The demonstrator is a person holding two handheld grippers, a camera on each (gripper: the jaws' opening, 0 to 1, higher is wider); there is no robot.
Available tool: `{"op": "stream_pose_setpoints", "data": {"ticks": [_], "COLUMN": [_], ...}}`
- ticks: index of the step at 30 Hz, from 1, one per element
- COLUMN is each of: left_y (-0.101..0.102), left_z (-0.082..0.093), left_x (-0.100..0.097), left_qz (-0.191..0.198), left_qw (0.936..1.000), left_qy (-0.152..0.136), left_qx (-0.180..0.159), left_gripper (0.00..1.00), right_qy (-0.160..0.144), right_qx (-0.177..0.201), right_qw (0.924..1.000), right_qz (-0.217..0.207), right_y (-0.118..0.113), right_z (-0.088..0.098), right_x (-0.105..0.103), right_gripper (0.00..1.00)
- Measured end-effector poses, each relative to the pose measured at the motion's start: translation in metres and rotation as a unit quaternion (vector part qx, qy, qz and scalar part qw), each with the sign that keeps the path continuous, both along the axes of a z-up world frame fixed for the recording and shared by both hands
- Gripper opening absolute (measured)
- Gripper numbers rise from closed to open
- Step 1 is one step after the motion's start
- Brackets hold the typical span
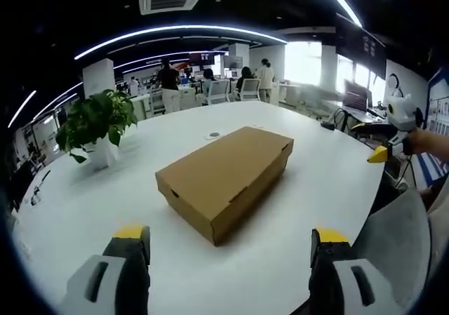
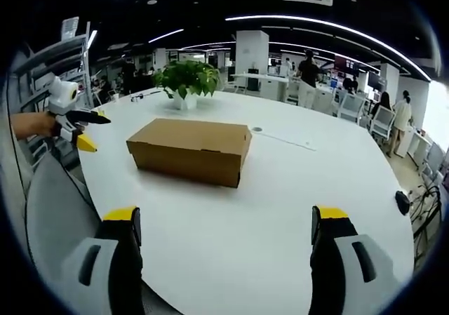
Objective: Operate the shoe box by opening the lid, removing the specified soft item, and placing it in the target area until the item is outside and the box remains undamaged.
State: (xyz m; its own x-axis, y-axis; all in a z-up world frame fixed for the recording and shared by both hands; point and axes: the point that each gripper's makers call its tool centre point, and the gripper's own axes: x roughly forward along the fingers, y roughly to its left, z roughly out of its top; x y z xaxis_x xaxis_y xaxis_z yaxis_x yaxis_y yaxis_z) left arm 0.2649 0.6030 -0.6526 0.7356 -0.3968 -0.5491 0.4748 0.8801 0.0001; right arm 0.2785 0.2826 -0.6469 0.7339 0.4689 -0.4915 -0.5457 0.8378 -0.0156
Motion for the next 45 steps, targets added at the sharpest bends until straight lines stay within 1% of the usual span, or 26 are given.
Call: {"op": "stream_pose_setpoints", "data": {"ticks": [6, 10, 14, 20, 23, 26, 30, 32, 33, 34, 35, 38, 40, 42, 43, 45], "left_y": [0.0, -0.003, -0.004, -0.007, -0.01, -0.015, -0.024, -0.027, -0.027, -0.025, -0.024, -0.021, -0.018, -0.016, -0.016, -0.017], "left_z": [-0.005, -0.008, -0.012, -0.018, -0.021, -0.026, -0.039, -0.042, -0.042, -0.046, -0.047, -0.05, -0.052, -0.053, -0.054, -0.056], "left_x": [0.005, 0.01, 0.016, 0.025, 0.029, 0.032, 0.035, 0.039, 0.042, 0.045, 0.048, 0.054, 0.056, 0.058, 0.058, 0.06], "left_qz": [0.006, 0.011, 0.014, 0.017, 0.02, 0.02, 0.011, 0.013, 0.016, 0.019, 0.023, 0.033, 0.04, 0.041, 0.04, 0.036], "left_qw": [1.0, 0.9998, 0.9998, 0.9998, 0.9997, 0.9997, 0.9996, 0.9995, 0.9995, 0.9995, 0.9994, 0.9993, 0.999, 0.999, 0.999, 0.9992], "left_qy": [0.005, 0.005, 0.005, 0.008, 0.008, 0.012, 0.026, 0.027, 0.026, 0.025, 0.024, 0.02, 0.019, 0.018, 0.018, 0.015], "left_qx": [-0.002, -0.015, -0.013, -0.01, -0.01, -0.012, -0.008, -0.008, -0.008, -0.008, -0.007, -0.001, 0.003, 0.006, 0.007, 0.014], "left_gripper": [0.97, 0.97, 0.97, 0.95, 0.95, 0.93, 0.92, 0.91, 0.9, 0.9, 0.9, 0.89, 0.86, 0.82, 0.79, 0.77], "right_qy": [0.007, 0.009, 0.009, 0.012, 0.011, 0.014, 0.011, 0.013, 0.013, 0.013, 0.014, 0.014, 0.017, 0.018, 0.017, 0.014], "right_qx": [0.001, 0.003, 0.008, 0.008, 0.005, 0.007, 0.008, 0.01, 0.006, 0.005, 0.004, 0.005, 0.008, 0.01, 0.009, 0.005], "right_qw": [0.9999, 0.9998, 0.9996, 0.9987, 0.9978, 0.9968, 0.9958, 0.9946, 0.9937, 0.9919, 0.9914, 0.9895, 0.9869, 0.9838, 0.9832, 0.9809], "right_qz": [0.013, 0.018, 0.026, 0.049, 0.065, 0.079, 0.09, 0.103, 0.112, 0.126, 0.13, 0.144, 0.16, 0.178, 0.182, 0.194], "right_y": [0.003, 0.004, 0.007, 0.015, 0.019, 0.022, 0.026, 0.029, 0.031, 0.035, 0.036, 0.042, 0.047, 0.051, 0.052, 0.055], "right_z": [-0.006, -0.011, -0.014, -0.021, -0.024, -0.029, -0.034, -0.036, -0.038, -0.04, -0.042, -0.048, -0.051, -0.054, -0.054, -0.056], "right_x": [0.01, 0.018, 0.028, 0.041, 0.048, 0.056, 0.069, 0.074, 0.075, 0.076, 0.079, 0.086, 0.088, 0.091, 0.092, 0.098], "right_gripper": [0.96, 0.96, 0.96, 0.96, 0.93, 0.92, 0.91, 0.88, 0.85, 0.82, 0.8, 0.8, 0.77, 0.71, 0.7, 0.71]}}
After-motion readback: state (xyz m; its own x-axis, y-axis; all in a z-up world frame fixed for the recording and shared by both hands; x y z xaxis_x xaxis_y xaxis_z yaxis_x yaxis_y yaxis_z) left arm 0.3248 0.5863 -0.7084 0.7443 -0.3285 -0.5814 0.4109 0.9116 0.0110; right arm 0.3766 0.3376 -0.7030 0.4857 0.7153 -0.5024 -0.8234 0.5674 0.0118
